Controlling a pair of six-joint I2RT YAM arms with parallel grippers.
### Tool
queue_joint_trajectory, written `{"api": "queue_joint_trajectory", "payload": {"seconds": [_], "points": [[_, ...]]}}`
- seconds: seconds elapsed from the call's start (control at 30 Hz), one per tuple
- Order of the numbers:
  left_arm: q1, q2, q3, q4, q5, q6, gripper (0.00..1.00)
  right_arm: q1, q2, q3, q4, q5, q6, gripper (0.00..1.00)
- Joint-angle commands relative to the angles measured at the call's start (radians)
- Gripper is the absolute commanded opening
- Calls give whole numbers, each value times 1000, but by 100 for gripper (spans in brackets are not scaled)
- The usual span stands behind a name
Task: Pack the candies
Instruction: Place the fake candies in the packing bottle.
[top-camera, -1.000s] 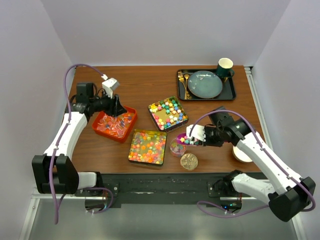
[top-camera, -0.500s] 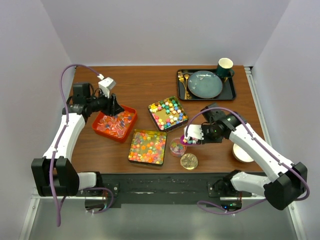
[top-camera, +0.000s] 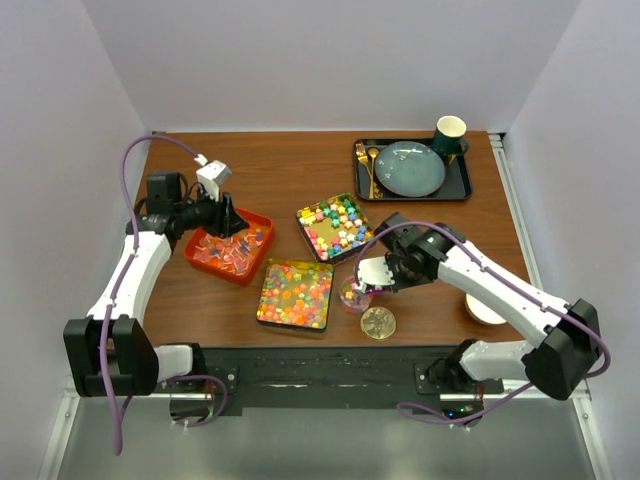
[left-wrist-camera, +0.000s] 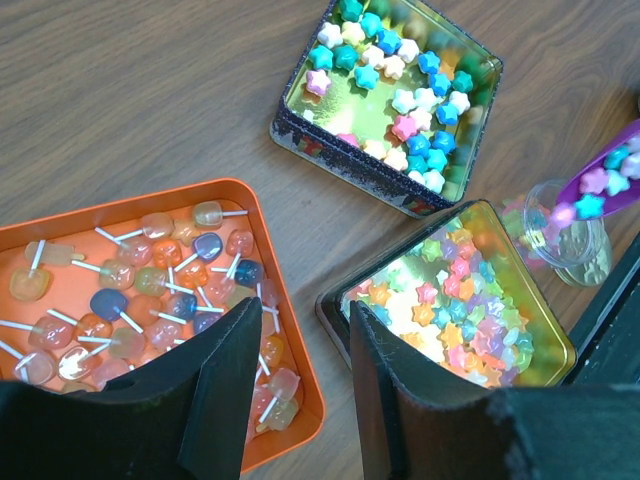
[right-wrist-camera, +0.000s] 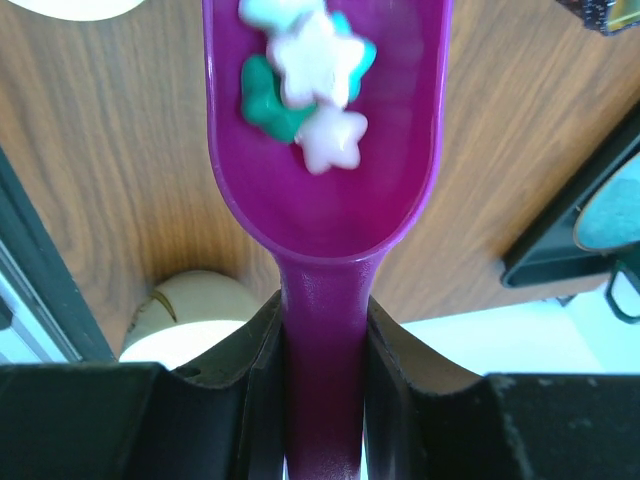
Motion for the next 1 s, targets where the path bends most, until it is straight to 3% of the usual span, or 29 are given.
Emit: {"api": "queue_joint_trajectory", "payload": {"seconds": [0.0, 0.57, 0.83, 0.97], "points": [[8, -32, -7, 48, 31, -25, 46, 31, 11, 67, -39, 97, 34, 0], [7, -14, -40, 113, 7, -93, 47, 93, -13, 122, -143, 202, 52, 0], [-122, 83, -36, 64, -97, 2, 48, 67, -49, 240, -140, 124, 259, 0], [-176, 195, 18, 47, -194, 10, 47, 18, -50, 226, -91, 131, 256, 0]]}}
